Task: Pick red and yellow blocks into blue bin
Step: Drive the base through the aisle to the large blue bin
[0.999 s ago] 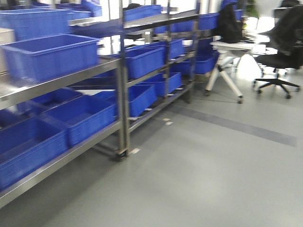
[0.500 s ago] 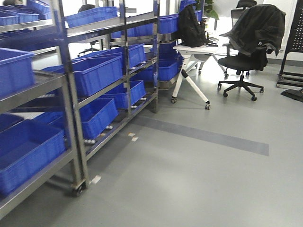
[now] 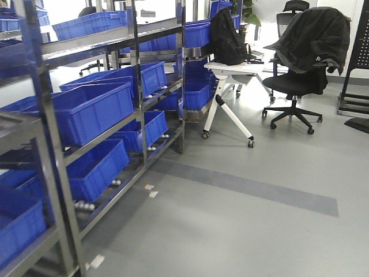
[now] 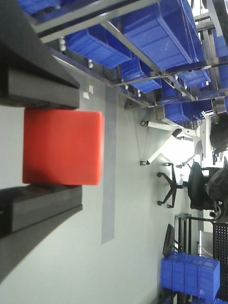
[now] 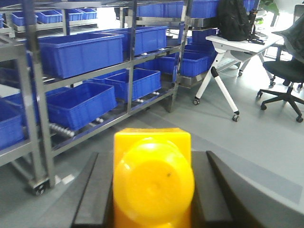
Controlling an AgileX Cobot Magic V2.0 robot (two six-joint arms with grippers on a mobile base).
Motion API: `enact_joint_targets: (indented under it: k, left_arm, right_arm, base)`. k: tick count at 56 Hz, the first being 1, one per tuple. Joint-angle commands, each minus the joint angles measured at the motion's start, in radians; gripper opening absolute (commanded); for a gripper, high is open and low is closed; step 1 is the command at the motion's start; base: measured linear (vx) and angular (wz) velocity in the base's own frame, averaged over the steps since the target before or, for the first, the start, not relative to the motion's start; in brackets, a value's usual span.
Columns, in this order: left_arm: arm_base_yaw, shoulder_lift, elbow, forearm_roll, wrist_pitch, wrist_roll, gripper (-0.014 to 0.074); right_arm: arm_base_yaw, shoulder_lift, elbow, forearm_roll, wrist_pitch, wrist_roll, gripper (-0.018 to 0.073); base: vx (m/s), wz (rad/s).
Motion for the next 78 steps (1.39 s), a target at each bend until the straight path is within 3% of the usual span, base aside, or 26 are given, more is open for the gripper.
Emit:
enact_joint_targets:
  k: [1, 28, 78]
  left_arm:
    - [0.0, 0.001, -0.026, -0.026, -0.069, -0.008, 0.0002]
    - [0.0, 0.001, -0.026, -0.026, -0.07, -0.008, 0.0002]
    - [0.0, 0.001, -0.026, -0.026, -0.071, -0.008, 0.0002]
  right_arm:
    - [0.0, 0.005, -0.032, -0.013, -0.086, -0.007, -0.0011]
    - [0.0, 0.005, -0.032, -0.013, -0.086, -0.007, -0.0011]
    - [0.0, 0.005, -0.032, -0.013, -0.086, -0.007, -0.0011]
  base:
    - [0.63, -0.03]
    - [0.61, 0.12]
    - [0.43, 0.72]
